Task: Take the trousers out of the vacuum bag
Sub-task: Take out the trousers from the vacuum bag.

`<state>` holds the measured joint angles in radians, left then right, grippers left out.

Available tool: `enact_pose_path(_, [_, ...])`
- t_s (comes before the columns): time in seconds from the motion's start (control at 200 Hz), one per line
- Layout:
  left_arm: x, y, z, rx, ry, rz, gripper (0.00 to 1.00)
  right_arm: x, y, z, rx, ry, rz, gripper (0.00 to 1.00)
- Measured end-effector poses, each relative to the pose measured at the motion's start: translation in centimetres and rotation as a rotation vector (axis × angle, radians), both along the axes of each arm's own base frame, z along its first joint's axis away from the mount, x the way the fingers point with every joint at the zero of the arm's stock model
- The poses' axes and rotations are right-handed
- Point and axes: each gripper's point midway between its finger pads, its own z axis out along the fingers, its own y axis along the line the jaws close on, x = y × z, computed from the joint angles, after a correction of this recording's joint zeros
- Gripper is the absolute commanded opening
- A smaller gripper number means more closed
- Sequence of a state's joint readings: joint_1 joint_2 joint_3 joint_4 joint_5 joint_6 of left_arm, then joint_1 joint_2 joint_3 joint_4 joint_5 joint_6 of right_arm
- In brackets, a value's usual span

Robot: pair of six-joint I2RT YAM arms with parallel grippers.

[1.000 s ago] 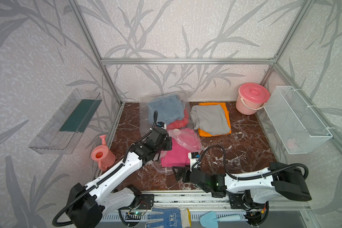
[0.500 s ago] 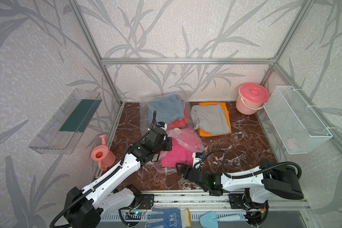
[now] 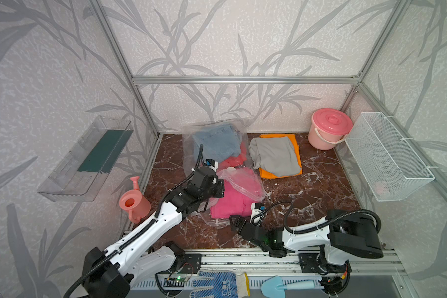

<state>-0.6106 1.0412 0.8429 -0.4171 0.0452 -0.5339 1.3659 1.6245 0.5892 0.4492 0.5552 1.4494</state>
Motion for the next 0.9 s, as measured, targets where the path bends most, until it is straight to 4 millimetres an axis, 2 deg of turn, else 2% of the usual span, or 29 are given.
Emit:
enact_pose_path(0.355, [0.0, 0.1, 0.1, 0.001, -0.002, 0.002, 0.00, 0.2, 2.0, 2.2, 0.048, -0.022, 0.037, 0.94])
enact_pose_path(0.9, [-0.1, 0.4, -0.2, 0.017, 0.005, 0.013, 0.00, 2.7, 1.4, -0.9, 0.009, -0.003, -0.014, 0.94])
